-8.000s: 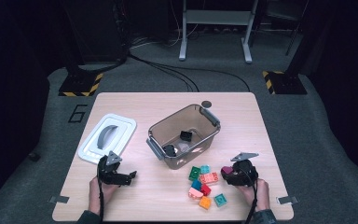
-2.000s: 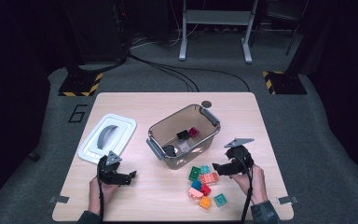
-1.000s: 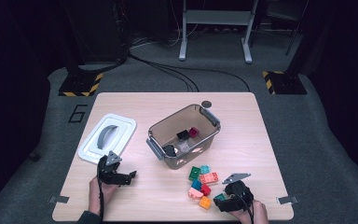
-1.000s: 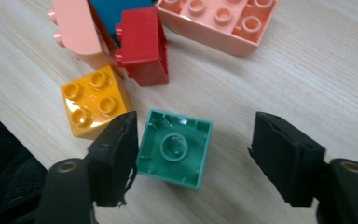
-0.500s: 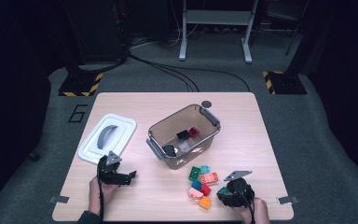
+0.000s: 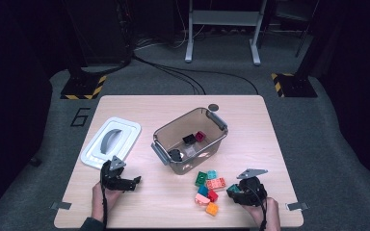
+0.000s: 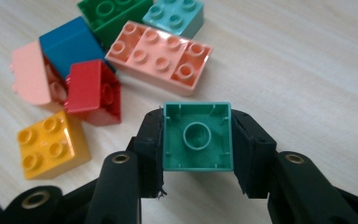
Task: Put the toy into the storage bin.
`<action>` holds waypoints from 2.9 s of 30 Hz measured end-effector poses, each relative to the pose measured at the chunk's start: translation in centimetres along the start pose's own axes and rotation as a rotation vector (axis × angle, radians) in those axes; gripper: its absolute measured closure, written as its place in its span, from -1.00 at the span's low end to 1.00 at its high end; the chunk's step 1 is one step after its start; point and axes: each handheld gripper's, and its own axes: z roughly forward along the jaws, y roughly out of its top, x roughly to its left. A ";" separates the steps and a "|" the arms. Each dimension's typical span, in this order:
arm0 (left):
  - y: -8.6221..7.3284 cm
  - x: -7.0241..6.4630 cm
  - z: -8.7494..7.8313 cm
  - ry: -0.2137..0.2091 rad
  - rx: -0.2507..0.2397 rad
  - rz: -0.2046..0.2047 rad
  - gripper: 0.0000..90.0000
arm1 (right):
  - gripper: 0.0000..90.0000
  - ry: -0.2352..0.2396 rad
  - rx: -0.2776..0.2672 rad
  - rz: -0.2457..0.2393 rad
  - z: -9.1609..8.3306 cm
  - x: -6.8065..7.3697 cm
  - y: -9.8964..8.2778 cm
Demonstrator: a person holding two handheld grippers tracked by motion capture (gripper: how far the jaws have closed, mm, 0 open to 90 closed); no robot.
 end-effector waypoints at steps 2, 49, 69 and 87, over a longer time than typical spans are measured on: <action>0.0 0.0 0.0 0.000 0.000 0.000 -0.94 | 0.30 -0.005 -0.011 0.002 0.0 -0.4 0.3; 0.0 0.0 0.0 0.000 0.000 0.000 -0.94 | 0.30 -0.056 -0.151 0.058 -0.3 -6.9 9.5; 0.0 0.0 0.0 0.000 0.000 -0.001 -0.94 | 0.30 -0.098 -0.198 0.062 -2.2 -8.5 13.5; 0.0 0.0 0.0 0.000 0.000 -0.001 -0.94 | 0.30 -0.080 -0.231 0.003 -3.0 -6.7 18.0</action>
